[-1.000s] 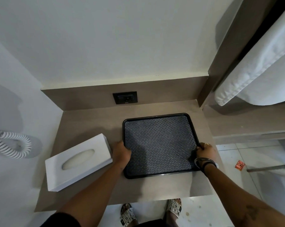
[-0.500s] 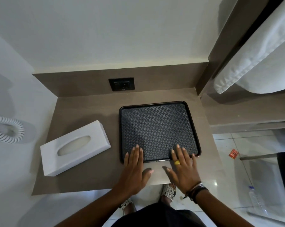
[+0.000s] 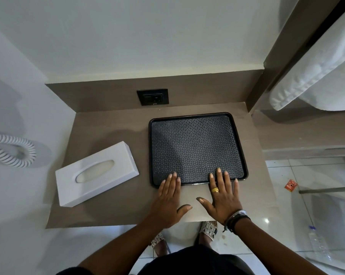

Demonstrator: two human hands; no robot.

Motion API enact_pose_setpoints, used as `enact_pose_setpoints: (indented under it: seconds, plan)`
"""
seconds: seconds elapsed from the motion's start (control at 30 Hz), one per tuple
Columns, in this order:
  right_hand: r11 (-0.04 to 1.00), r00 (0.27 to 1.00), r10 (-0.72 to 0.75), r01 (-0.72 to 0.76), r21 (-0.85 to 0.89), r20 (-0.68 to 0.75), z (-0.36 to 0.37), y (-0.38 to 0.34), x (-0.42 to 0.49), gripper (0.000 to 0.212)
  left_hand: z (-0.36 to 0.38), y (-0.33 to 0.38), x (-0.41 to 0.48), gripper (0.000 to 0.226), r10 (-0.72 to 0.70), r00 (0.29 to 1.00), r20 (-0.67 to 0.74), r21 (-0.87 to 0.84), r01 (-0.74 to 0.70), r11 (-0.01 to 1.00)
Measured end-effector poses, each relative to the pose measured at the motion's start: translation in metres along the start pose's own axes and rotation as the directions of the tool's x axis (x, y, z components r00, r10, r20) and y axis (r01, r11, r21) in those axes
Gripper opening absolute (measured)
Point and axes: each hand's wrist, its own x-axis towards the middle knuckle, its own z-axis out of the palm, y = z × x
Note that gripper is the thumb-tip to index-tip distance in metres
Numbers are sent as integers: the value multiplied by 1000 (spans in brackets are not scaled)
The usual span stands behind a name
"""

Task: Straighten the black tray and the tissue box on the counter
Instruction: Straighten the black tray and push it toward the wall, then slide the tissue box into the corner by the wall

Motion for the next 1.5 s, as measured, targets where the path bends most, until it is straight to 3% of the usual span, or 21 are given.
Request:
enact_pose_setpoints:
  seconds: [0.37,0.73,0.87,0.97,1.07,1.17,1.33,1.5]
  plan:
    - [1000,999,22,-22,9,-44,-16,1,55,89,-28,-24,59,95,18,1000,8,4,-18,1000]
    - [999,997,28,-27,18,-77,-17,-3,56,91,-29,-32,57,89,52,998,-47,-20,-53,998]
    - [996,990,-70,76,44,-126,-15,-25,41,87,-41,-45,50,87,42,987,-154,-107,-59,993]
    - [976,973,-213,216,25,-86,-9,-53,32,84,-59,-73,39,94,15,969,-248,-148,-53,988]
    - [945,945,-325,326,11,-20,-2,-86,31,80,-79,-119,25,106,-98,954,-283,-125,64,990]
    - [943,942,-331,332,-18,52,3,-118,39,80,-99,-176,9,136,-242,960,-141,-118,226,967]
    - [966,962,-248,255,-46,115,13,-146,47,88,-108,-258,-20,164,-289,920,264,47,287,957]
    - [972,966,-221,230,-58,131,17,-147,49,91,-105,-273,-27,166,-307,894,327,93,293,952]
